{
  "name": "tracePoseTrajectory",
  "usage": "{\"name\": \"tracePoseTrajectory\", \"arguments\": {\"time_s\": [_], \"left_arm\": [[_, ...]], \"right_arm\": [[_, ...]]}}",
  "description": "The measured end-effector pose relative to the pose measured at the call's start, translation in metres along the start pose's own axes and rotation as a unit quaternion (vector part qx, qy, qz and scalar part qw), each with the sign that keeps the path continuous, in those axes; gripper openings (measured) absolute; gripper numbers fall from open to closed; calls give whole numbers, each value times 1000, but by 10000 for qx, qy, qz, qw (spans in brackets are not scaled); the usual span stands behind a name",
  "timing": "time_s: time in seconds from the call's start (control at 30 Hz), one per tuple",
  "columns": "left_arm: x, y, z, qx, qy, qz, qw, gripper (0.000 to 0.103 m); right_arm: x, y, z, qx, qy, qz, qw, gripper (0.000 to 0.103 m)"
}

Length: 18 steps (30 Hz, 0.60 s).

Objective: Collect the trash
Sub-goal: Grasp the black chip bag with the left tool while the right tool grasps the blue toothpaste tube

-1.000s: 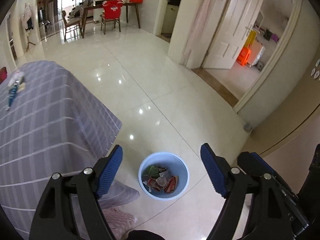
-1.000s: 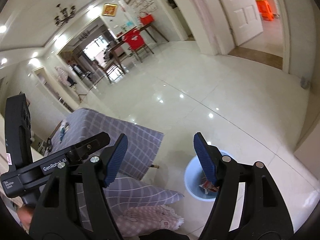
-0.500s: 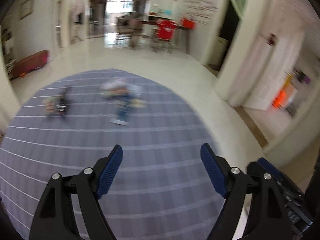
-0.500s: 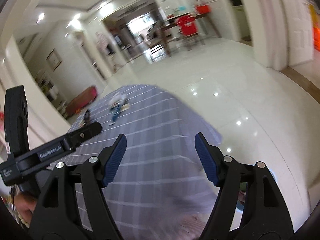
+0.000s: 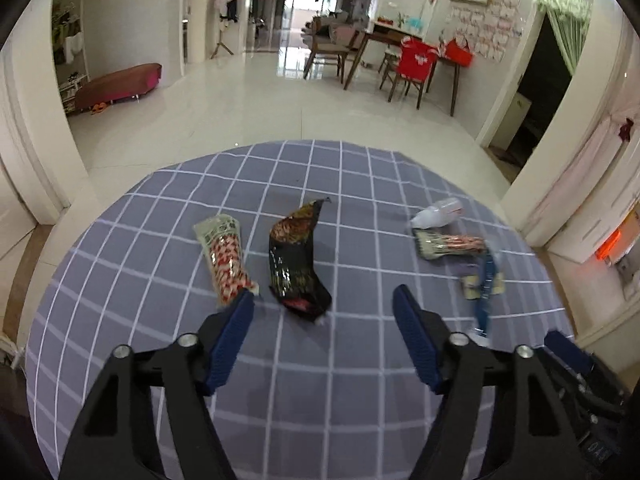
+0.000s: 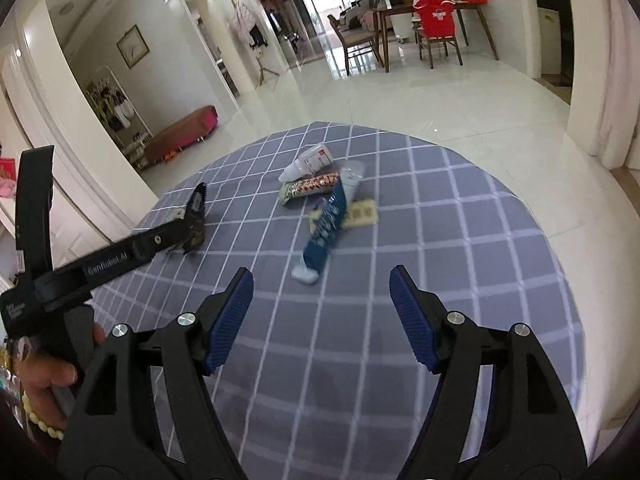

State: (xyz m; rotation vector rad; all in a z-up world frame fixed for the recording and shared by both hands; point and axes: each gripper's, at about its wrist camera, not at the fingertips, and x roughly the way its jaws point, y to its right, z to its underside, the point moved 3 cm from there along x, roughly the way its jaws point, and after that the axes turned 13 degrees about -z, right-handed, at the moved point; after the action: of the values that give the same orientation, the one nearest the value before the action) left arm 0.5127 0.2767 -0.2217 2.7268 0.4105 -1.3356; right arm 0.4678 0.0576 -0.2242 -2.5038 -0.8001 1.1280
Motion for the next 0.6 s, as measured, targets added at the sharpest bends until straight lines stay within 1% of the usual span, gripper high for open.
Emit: {"name": "tracePoseTrajectory", "arguments": {"time_s": [0.03,0.07,0.17,0.2,0.23,0.27,0.3,0.33,0.47,0.6], "left_arm": [[6,2,0,92,-38,-66,9999,62],[13,4,0,220,-65,-164,9996,57],[28,6,-2,413,-153,-268,9987,46],[30,5,-3,425,-164,-290,9985,45],[32,5,-5,441,-184,-287,9984,36],[32,5,-6,461,-175,-280,9984,30],[30,4,-6,439,-144,-248,9986,28],[28,4,-6,432,-132,-221,9987,26],[10,5,-1,496,-15,-57,9988,23],[-16,5,1,315,90,196,9993,22]], "right_arm": [[9,0,-4,-18,-64,47,10000,69],[19,0,-7,-56,-155,123,9998,65],[37,4,-10,-93,-312,295,9990,53],[41,6,-10,-83,-354,316,9988,51],[45,7,-11,-82,-372,336,9987,47],[45,7,-13,-121,-359,404,9985,39],[47,8,-14,-155,-384,462,9981,31],[49,9,-14,-173,-402,445,9980,22],[39,12,-9,-140,-393,284,9987,15],[23,11,-3,-64,-317,86,9994,14]]}}
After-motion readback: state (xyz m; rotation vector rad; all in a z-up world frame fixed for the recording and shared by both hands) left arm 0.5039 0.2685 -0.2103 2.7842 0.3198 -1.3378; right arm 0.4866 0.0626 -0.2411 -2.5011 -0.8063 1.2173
